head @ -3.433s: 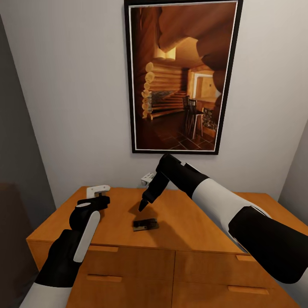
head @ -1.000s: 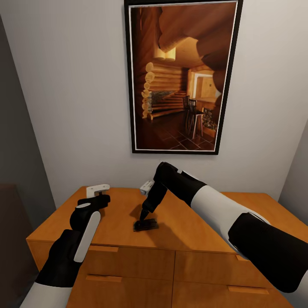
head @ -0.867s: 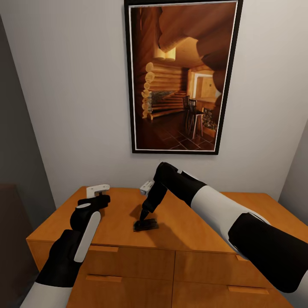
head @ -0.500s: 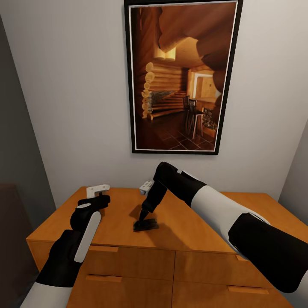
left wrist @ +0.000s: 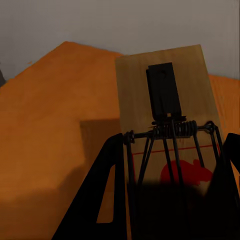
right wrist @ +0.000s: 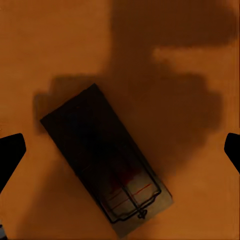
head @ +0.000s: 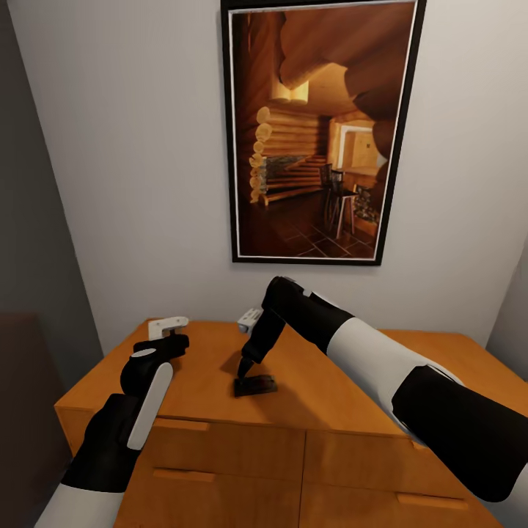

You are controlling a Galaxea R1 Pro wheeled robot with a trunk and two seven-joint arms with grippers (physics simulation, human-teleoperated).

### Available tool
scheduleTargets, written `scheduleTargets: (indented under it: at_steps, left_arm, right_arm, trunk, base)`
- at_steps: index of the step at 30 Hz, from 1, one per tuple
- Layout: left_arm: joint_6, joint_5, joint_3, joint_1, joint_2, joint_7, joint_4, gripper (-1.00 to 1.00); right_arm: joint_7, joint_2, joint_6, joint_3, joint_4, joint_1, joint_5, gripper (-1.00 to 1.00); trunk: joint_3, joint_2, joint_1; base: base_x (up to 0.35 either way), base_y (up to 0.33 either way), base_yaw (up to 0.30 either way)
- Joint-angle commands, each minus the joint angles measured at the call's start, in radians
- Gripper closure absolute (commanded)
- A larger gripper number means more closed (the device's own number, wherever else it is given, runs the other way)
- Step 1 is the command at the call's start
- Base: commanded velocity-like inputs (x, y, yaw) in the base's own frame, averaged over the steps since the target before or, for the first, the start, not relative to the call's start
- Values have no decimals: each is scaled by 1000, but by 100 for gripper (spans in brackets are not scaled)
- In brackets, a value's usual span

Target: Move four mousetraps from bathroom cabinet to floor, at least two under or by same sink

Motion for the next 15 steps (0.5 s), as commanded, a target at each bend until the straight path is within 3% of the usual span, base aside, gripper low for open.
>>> scheduleTargets:
  at_steps: [1,6,15]
  left_arm:
    - [2,9,-2,-1,0,12,-1,100]
    - [3,9,-1,-1,0,12,-1,100]
    - [2,9,-1,-1,0,12,-1,100]
  right_arm:
    - [10,0,5,0,-2,-1,10,-100]
    - [9,0,5,-1,-2,-1,10,-100]
    - [9,0,5,-1,-3,-1,10,-100]
  trunk:
    - [-1,-1,0]
    - [-1,-1,0]
    - [-1,-1,0]
  base:
    - [0,0,222]
    - [0,0,162]
    - [0,0,26]
